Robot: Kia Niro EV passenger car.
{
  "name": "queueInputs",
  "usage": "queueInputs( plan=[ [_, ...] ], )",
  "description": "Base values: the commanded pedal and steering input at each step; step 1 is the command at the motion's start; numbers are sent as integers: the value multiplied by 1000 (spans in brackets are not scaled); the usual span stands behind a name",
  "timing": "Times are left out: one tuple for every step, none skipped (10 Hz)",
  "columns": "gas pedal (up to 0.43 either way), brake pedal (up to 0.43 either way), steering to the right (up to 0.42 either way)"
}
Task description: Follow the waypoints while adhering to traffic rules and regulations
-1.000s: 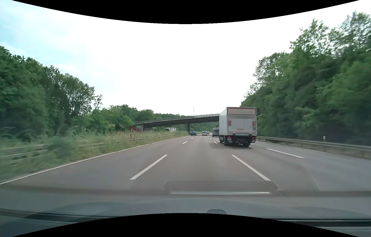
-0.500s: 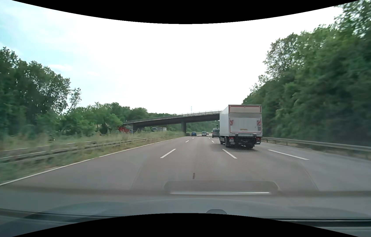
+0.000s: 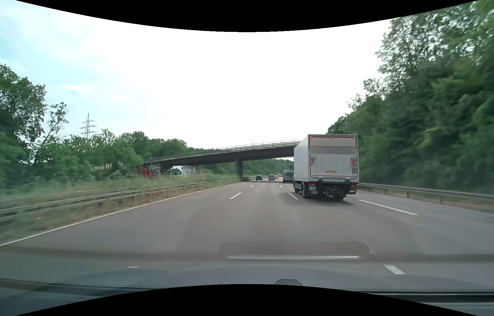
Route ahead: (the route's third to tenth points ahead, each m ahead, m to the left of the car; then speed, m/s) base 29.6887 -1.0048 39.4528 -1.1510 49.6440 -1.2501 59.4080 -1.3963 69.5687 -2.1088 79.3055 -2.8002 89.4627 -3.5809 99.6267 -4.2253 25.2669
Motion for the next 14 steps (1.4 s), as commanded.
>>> queueInputs(
  plan=[
    [280, 0, 1],
    [280, 0, 1],
    [280, 0, 1],
    [280, 0, 1],
    [280, 0, 0],
    [280, 0, 0],
    [280, 0, 0],
    [280, 0, 0],
    [280, 0, 0],
    [280, 0, 0],
    [280, 0, 0],
    [280, 0, 0],
    [280, 0, 0],
    [280, 0, 0]
  ],
)
